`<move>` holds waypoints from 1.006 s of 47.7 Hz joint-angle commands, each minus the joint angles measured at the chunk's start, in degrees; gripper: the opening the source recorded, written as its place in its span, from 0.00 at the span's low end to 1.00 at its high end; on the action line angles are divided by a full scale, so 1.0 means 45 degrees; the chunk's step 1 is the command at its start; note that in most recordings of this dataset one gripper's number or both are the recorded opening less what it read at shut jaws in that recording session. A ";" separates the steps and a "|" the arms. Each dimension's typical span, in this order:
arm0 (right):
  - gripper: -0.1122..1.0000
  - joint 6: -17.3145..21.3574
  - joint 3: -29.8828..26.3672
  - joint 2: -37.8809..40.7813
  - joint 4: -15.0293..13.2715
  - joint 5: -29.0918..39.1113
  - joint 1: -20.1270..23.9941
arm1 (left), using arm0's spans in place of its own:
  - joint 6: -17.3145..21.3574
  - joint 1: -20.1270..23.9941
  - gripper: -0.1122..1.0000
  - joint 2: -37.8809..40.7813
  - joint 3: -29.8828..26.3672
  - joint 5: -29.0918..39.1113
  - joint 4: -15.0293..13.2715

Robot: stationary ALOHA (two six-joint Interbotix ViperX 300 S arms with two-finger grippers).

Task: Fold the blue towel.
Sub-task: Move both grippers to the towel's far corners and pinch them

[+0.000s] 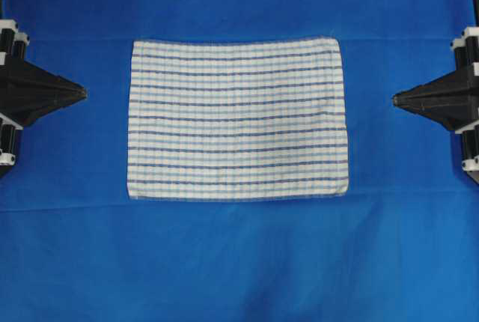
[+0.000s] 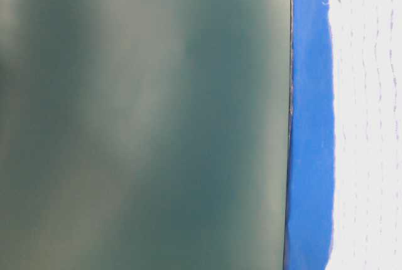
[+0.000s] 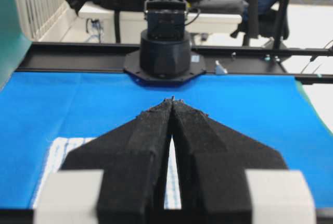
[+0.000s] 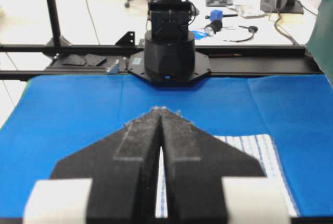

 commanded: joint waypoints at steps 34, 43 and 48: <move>0.21 0.0195 -0.1016 0.4941 0.0469 0.1289 -0.5527 | 0.0020 0.4609 0.28 0.3887 0.0039 0.0527 -0.0391; 0.67 0.0176 -0.1582 0.7148 0.0508 0.1582 -0.6504 | 0.0020 0.5977 0.78 0.6172 -0.0059 0.0469 -0.0391; 0.64 0.0176 -0.1895 0.8379 0.0508 0.1582 -0.6777 | 0.0020 0.6426 0.93 0.7559 -0.0176 -0.0020 -0.0391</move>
